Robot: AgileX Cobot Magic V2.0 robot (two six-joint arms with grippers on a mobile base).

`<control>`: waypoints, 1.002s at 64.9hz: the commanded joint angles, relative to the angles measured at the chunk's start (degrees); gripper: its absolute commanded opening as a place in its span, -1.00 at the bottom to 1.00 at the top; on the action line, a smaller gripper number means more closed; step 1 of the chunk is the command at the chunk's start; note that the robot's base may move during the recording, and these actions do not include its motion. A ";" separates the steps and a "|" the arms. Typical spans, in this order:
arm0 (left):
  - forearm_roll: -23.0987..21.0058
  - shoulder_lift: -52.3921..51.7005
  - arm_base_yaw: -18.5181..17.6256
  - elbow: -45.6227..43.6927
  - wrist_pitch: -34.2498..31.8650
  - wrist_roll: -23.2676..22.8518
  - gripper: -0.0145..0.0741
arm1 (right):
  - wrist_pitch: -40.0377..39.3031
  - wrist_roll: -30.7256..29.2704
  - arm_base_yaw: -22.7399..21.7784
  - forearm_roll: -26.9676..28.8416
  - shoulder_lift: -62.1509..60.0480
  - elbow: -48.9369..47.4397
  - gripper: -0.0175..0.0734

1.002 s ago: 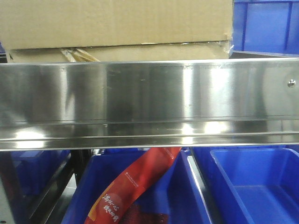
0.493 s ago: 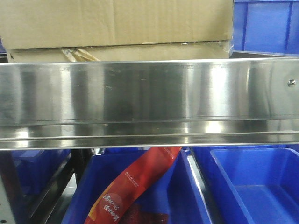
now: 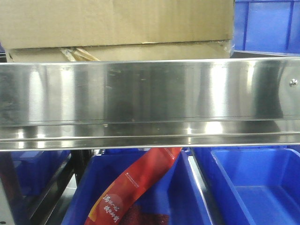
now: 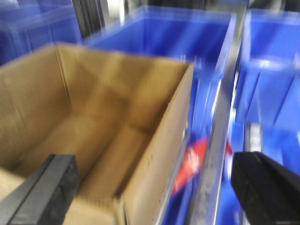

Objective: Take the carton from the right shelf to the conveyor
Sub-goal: 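Close both grippers on opposite side walls of the brown carton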

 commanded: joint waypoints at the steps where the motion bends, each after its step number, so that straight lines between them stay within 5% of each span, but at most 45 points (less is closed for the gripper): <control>1: 5.97 3.88 -0.44 -6.43 6.92 -6.79 0.47 | 7.36 -0.40 0.07 -0.21 5.82 -9.93 0.61; 15: 12.76 14.11 -0.44 -21.97 22.03 -10.79 0.47 | 14.61 1.60 0.07 -3.58 20.44 -29.40 0.61; 21: 15.78 17.66 -0.24 -27.00 22.39 -11.31 0.47 | 14.61 2.21 0.07 -4.32 24.30 -32.69 0.61; 65: 9.16 29.85 6.85 -28.40 22.39 -9.44 0.47 | 14.61 4.10 0.07 -4.19 36.62 -31.55 0.61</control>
